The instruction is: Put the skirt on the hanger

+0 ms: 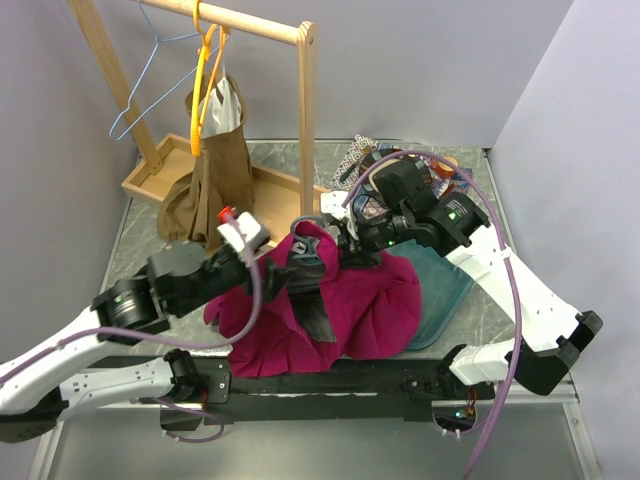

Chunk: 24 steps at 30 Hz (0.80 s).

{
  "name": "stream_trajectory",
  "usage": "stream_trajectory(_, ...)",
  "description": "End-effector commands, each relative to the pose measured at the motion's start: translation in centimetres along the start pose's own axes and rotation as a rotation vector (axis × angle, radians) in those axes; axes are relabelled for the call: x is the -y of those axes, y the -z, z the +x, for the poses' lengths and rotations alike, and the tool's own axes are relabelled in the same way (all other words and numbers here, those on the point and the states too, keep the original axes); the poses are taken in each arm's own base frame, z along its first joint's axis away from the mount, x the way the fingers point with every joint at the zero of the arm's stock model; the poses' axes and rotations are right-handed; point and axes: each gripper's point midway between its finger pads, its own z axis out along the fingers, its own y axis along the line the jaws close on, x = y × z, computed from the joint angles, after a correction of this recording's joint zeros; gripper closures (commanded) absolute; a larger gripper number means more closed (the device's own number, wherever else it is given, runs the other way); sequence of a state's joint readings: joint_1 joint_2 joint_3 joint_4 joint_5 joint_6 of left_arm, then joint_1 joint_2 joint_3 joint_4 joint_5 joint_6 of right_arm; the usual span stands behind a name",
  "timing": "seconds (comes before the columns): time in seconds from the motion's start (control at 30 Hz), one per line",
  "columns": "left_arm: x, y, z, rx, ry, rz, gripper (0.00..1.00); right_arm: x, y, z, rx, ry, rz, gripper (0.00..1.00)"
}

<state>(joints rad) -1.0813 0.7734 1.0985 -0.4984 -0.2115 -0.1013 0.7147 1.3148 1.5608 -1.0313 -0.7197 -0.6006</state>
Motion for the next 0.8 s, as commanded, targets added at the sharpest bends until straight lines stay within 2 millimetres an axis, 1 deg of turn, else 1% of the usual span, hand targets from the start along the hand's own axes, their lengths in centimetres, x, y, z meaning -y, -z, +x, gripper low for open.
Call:
stream_trajectory(0.0,-0.5,-0.7,-3.5,0.069,0.077,-0.057,0.20,0.2,1.1,-2.3,0.101,0.050,0.038,1.00)
stream_trajectory(0.07,-0.9,-1.0,-3.3,0.055,0.074,-0.083,0.28,0.2,1.1,-2.2,0.101,0.047,0.037,1.00)
stream_trajectory(0.1,-1.0,-1.2,-2.9,0.036,0.068,-0.096,0.39,0.4,1.1,-2.1,0.100,0.045,0.041,1.00)
stream_trajectory(0.13,-1.4,-1.2,-2.7,0.029,0.065,-0.114,0.47,0.4,1.3,-2.1,0.101,0.046,0.046,1.00)
stream_trajectory(0.17,-1.5,-1.2,-2.4,0.012,0.061,-0.125,0.70,0.6,1.3,-2.0,0.098,0.045,0.056,1.00)
stream_trajectory(0.23,-1.6,-0.9,-2.3,0.009,0.056,-0.126,0.94,0.9,1.8,-2.0,0.099,0.044,0.083,1.00)
stream_trajectory(0.27,-1.7,-0.6,-2.3,0.011,0.051,-0.122,0.99,1.2,2.0,-1.8,0.096,0.042,0.097,1.00)
stream_trajectory(0.3,-1.8,-0.1,-2.6,0.025,0.056,-0.124,0.99,1.3,2.2,-1.6,0.096,0.044,0.102,1.00)
stream_trajectory(0.33,-2.0,0.3,-2.8,0.032,0.056,-0.128,0.99,1.6,2.7,-1.6,0.102,0.043,0.122,1.00)
stream_trajectory(0.37,-2.4,0.8,-3.2,0.047,0.066,-0.152,0.99,1.6,2.9,-1.5,0.105,0.045,0.126,1.00)
stream_trajectory(0.4,-2.8,1.8,-3.5,0.066,0.075,-0.162,0.99,1.7,3.0,-1.2,0.104,0.046,0.127,1.00)
stream_trajectory(0.47,-3.3,2.9,-3.9,0.097,0.084,-0.173,0.99,1.8,3.5,-0.9,0.108,0.047,0.144,1.00)
stream_trajectory(0.5,-3.7,3.9,-4.5,0.132,0.100,-0.186,0.99,1.8,3.6,-0.7,0.109,0.050,0.143,1.00)
stream_trajectory(0.6,-3.8,5.3,-4.5,0.168,0.124,-0.173,0.99,1.7,3.8,-0.4,0.111,0.053,0.146,1.00)
stream_trajectory(0.67,-3.7,5.5,-3.9,0.157,0.140,-0.169,0.99,1.7,3.9,-0.3,0.111,0.054,0.151,1.00)
stream_trajectory(0.77,-2.0,5.0,-3.2,0.134,0.129,-0.073,0.99,1.8,4.2,-0.7,0.116,0.061,0.155,1.00)
